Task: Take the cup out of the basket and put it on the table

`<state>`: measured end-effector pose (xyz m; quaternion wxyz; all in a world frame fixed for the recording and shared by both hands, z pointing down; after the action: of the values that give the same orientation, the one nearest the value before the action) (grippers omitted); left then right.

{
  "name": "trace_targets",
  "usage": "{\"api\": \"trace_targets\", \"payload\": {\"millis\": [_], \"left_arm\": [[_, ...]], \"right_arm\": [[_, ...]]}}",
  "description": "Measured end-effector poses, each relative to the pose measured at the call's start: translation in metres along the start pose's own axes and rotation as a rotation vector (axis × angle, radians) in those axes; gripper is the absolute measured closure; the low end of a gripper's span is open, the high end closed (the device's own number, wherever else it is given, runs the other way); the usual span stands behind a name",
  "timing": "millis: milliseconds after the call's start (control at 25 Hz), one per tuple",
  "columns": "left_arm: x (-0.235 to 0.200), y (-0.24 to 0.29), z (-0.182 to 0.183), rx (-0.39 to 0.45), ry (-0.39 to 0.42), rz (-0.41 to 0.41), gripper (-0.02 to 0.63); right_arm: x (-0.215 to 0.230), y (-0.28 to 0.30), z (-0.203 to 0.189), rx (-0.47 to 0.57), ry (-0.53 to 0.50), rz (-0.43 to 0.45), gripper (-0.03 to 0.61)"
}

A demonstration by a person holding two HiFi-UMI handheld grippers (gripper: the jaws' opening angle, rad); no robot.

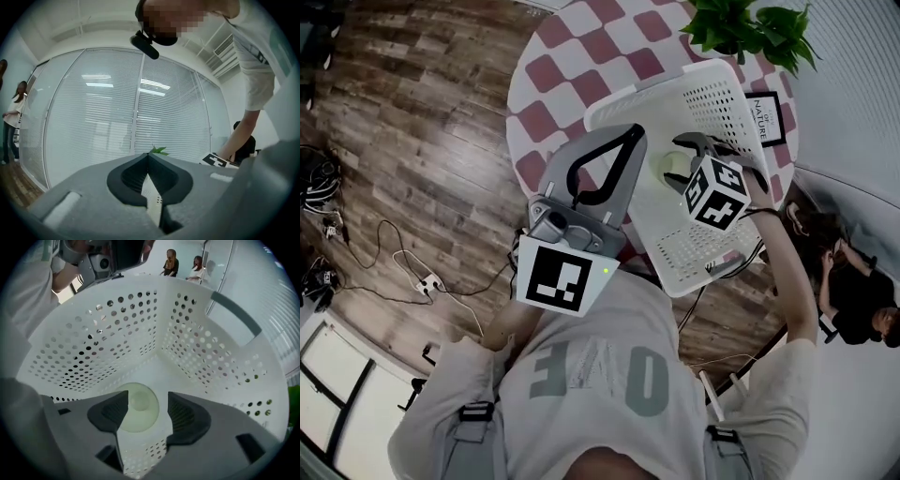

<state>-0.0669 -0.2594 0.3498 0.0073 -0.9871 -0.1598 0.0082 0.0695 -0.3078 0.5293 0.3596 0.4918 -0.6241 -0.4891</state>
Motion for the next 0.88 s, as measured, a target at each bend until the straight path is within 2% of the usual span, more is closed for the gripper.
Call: {"api": "trace_targets", "payload": {"millis": [160, 400, 720, 880], "left_arm": [[-0.007, -0.008, -0.010, -0.037, 0.005, 0.038, 0.609], [-0.018, -0.022, -0.023, -0.054, -0.018, 0.104, 0.609], [-0.029, -0.041, -0.037, -0.101, -0.015, 0.162, 0.609], [-0.029, -0.047, -0.040, -0.110, -0.009, 0.177, 0.609]], "right_arm": [[0.001, 0.021, -0.007, -0.051, -0.004, 0.081, 0.349], [-0.001, 0.048, -0.018, -0.130, 0.013, 0.188, 0.360], [0.000, 0.070, -0.025, -0.194, 0.035, 0.236, 0.419], [0.000, 0.075, -0.029, -0.226, 0.012, 0.229, 0.439]]}}
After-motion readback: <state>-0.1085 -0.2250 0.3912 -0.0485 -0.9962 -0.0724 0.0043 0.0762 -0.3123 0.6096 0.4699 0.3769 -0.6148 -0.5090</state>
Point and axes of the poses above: the fingertips, and each gripper's own axes: y forward along the fingers, x to its right, z out of its top, the point moved 5 cm from there along -y, backward along the fingers, and after that the axes turned 2 degrees about x, right-handed, at the moved point
